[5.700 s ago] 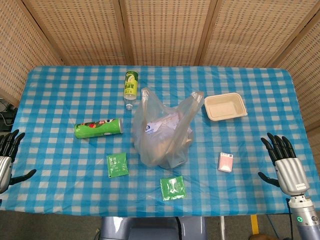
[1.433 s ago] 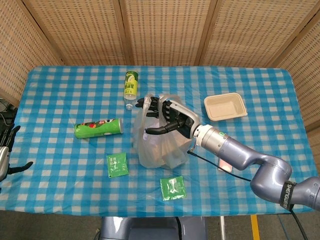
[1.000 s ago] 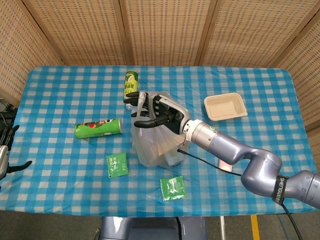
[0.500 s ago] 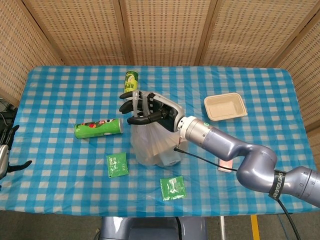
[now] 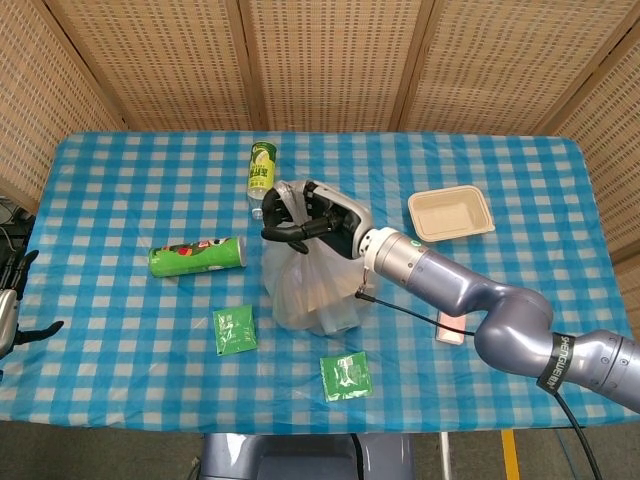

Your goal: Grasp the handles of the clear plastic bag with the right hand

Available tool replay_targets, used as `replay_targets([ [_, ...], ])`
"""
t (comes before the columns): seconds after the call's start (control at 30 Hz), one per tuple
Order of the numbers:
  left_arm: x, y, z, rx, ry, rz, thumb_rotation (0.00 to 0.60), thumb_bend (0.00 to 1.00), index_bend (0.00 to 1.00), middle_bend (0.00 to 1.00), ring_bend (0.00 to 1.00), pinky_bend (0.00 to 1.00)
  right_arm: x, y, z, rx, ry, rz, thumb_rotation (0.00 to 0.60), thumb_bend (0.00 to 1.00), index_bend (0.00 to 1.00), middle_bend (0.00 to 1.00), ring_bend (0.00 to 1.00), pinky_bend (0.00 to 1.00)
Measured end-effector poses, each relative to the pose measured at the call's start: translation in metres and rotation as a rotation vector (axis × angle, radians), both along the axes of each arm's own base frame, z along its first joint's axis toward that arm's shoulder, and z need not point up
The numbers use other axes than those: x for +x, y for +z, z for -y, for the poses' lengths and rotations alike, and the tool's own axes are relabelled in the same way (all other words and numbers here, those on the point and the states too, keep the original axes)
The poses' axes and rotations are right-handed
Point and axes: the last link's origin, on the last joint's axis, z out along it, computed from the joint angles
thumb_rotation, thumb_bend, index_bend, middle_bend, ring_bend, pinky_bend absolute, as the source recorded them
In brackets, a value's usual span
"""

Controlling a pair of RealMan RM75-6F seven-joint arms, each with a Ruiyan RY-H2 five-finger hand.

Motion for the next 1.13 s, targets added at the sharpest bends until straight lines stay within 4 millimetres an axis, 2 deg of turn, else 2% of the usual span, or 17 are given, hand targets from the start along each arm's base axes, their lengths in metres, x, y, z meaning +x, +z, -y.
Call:
replay_targets([
  [0.1, 0.0, 0.0, 0.0, 0.001, 0.001, 0.0, 0.6, 0.0, 0.0, 0.0, 0.0, 0.0, -0.003, -0.001, 0.001, -0.018, 0.008, -0.017, 0.6, 0.35, 0.8, 0.8, 0.68, 1.0],
  [0.2, 0.0, 0.0, 0.0, 0.0, 0.001, 0.0, 0.6, 0.0, 0.0, 0.0, 0.0, 0.0, -0.006, -0.002, 0.003, -0.038, 0.018, -0.037, 0.6, 0.63, 0.84, 0.82, 0.7, 1.0],
  [0.27, 0.0, 0.0, 0.0, -0.001, 0.0, 0.0, 0.6, 0.0, 0.0, 0.0, 0.0, 0.0, -0.009, -0.003, 0.003, -0.056, 0.029, -0.059, 0.6, 0.88, 0.85, 0.82, 0.71, 1.0],
  [0.33, 0.0, 0.0, 0.0, -0.001, 0.0, 0.001, 0.6, 0.0, 0.0, 0.0, 0.0, 0.0, -0.011, -0.003, 0.004, -0.073, 0.038, -0.077, 0.6, 0.99, 0.85, 0.83, 0.72, 1.0],
  [0.73, 0.001, 0.001, 0.001, 0.001, -0.007, 0.006, 0.6, 0.0, 0.0, 0.0, 0.0, 0.0, -0.025, -0.002, 0.01, -0.164, 0.022, -0.132, 0.6, 1.0, 0.84, 0.82, 0.75, 1.0],
  [0.9, 0.001, 0.002, 0.001, 0.003, -0.009, 0.012, 0.6, 0.0, 0.0, 0.0, 0.0, 0.0, -0.023, 0.009, 0.013, -0.221, -0.006, -0.12, 0.6, 1.0, 0.84, 0.82, 0.76, 1.0],
  [1.13, 0.002, 0.003, 0.001, 0.003, -0.012, 0.02, 0.6, 0.0, 0.0, 0.0, 0.0, 0.0, -0.007, 0.037, 0.016, -0.332, -0.021, -0.115, 0.6, 1.0, 0.84, 0.82, 0.77, 1.0],
])
